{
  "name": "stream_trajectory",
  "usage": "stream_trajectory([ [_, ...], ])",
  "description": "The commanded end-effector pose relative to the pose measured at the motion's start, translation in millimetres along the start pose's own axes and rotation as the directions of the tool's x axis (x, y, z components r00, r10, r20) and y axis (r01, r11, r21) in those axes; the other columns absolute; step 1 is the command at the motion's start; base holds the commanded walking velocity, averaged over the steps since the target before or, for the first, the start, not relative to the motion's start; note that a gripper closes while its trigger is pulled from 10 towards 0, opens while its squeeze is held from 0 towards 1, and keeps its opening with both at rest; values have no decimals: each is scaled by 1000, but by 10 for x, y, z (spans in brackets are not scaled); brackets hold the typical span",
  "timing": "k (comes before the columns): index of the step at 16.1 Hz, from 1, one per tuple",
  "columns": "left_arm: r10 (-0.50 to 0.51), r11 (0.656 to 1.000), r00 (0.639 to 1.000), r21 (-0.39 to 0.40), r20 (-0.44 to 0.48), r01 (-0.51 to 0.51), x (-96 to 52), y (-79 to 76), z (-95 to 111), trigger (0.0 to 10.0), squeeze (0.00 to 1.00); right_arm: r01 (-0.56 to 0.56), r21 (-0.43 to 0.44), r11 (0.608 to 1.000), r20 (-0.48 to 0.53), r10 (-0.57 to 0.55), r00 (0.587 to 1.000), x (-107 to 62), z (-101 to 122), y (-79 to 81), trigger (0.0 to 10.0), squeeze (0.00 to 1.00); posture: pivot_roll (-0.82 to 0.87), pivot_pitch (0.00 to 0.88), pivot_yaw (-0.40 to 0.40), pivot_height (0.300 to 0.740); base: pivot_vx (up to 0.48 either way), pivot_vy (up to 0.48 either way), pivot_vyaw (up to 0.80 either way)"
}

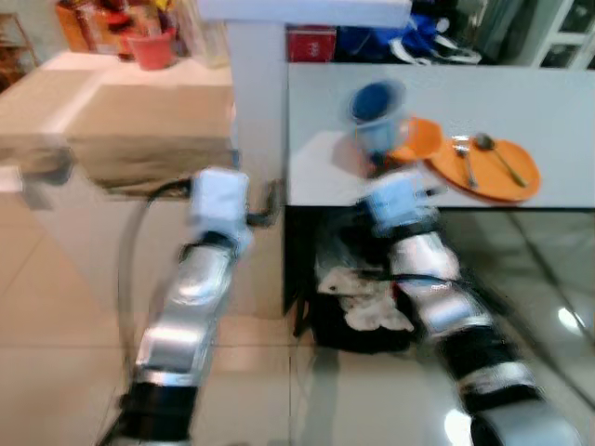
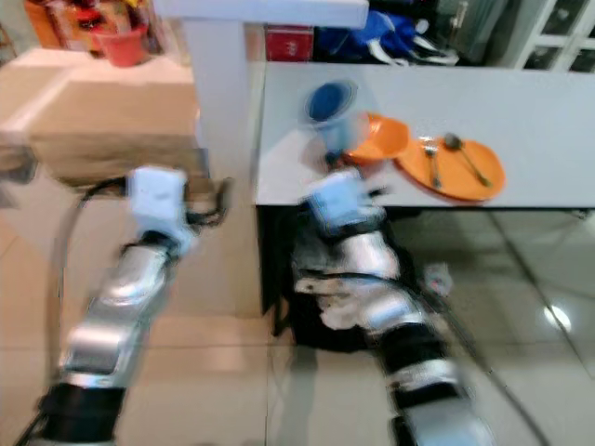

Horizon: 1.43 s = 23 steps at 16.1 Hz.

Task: Setting the table

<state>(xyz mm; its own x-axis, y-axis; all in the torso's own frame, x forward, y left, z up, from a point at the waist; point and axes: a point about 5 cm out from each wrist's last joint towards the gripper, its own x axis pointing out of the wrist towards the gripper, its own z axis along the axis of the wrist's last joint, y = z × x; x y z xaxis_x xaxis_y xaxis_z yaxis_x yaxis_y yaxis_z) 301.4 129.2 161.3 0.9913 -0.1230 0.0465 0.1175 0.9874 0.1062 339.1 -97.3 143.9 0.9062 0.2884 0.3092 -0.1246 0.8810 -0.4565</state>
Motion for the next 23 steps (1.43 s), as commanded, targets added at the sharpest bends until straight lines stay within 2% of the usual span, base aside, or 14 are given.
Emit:
stream_trajectory([
  [1, -26, 1000, 999, -5, 21, 26, 17, -89, 55, 10000, 0, 37, -19, 999, 14, -37, 999, 10, 5, -155, 0, 0, 8, 0, 21, 740, 326, -349, 0],
  [15, -53, 999, 998, 5, 30, 53, 31, -114, 66, 10000, 0, 37, -30, 999, 10, -36, 999, -3, -5, -158, 0, 0, 6, 0, 28, 740, 345, -329, 0],
  [20, -36, 999, 999, 15, 32, 36, 40, -98, 69, 10000, 0, 30, -31, 999, 16, -30, 999, 16, 5, -148, 0, 0, 9, 0, 25, 740, 0, 0, 0],
  [23, -45, 999, 998, 14, 45, 44, 36, -104, 84, 10000, 0, 30, -32, 999, 20, -29, 999, 19, 12, -143, 0, 0, 8, 0, 24, 740, 465, 0, 0],
])
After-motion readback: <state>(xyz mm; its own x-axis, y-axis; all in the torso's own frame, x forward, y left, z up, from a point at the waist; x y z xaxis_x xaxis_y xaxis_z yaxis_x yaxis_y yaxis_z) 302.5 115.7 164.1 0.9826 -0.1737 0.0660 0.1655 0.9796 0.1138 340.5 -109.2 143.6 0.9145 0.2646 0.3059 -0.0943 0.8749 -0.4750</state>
